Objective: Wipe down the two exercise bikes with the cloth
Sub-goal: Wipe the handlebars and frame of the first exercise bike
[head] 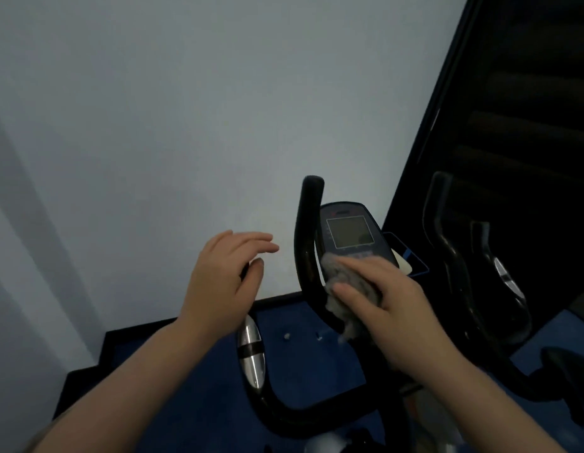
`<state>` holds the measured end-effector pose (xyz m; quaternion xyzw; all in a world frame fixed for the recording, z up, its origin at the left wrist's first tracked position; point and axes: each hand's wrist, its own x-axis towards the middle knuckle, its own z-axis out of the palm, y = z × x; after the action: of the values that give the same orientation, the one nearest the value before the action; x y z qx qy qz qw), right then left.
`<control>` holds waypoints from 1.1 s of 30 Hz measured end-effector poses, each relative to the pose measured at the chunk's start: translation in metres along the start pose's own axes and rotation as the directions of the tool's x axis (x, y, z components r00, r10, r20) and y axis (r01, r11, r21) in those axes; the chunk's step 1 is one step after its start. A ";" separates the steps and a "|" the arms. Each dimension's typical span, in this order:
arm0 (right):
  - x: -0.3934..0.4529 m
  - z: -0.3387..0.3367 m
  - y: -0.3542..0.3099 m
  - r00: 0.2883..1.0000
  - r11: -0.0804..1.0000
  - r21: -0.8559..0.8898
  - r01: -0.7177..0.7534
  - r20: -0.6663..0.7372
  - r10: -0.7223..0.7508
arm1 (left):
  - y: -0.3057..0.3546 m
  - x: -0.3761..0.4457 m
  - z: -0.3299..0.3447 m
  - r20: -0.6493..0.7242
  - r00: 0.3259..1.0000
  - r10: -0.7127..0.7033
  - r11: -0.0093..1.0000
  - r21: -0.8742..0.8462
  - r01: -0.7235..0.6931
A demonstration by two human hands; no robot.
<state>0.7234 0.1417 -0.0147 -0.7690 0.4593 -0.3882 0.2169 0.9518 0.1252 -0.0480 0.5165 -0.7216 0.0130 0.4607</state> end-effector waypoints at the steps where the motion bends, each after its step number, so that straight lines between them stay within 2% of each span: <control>1: 0.013 0.006 -0.003 0.998 0.997 -0.061 0.052 -0.020 -0.053 | -0.001 0.000 0.000 0.016 0.999 -0.035 0.999 -0.025 0.035; 3: 0.041 0.015 -0.009 0.982 0.969 -0.194 0.152 -0.084 -0.171 | -0.003 -0.002 0.003 0.058 0.994 -0.096 0.991 -0.087 0.101; 5: 0.067 0.020 -0.012 0.936 0.908 -0.343 0.241 -0.166 -0.311 | -0.005 -0.005 0.008 0.078 0.987 -0.138 0.979 -0.140 0.147; 7: 0.085 0.027 -0.008 0.886 0.872 -0.417 0.258 -0.257 -0.385 | -0.007 -0.008 0.011 0.066 0.984 -0.164 0.970 -0.173 0.173; 13: 0.081 0.080 0.010 0.864 0.918 -0.380 0.114 -0.418 -0.280 | -0.011 -0.009 0.012 0.071 0.989 -0.131 0.971 -0.194 0.142; 15: 0.078 0.084 0.012 0.882 0.911 -0.400 0.096 -0.390 -0.264 | -0.013 -0.009 0.012 0.065 0.991 -0.117 0.968 -0.217 0.129; 20: 0.062 0.082 0.010 0.968 0.878 -0.473 0.069 -0.181 -0.174 | -0.014 -0.010 0.008 0.090 0.993 -0.082 0.959 -0.265 0.103; 27: 0.026 0.076 0.005 0.991 0.867 -0.498 -0.019 -0.122 -0.048 | -0.017 -0.025 0.005 0.103 0.993 0.051 0.975 -0.221 -0.027; 33: -0.015 0.068 0.012 0.991 0.853 -0.522 0.000 -0.112 -0.068 | -0.006 -0.036 0.016 0.083 0.993 0.080 0.983 -0.173 -0.065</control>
<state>0.7672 0.1473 -0.0694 -0.7809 0.5462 -0.3010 -0.0354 0.9472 0.1409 -0.0850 0.4487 -0.7585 -0.0553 0.4694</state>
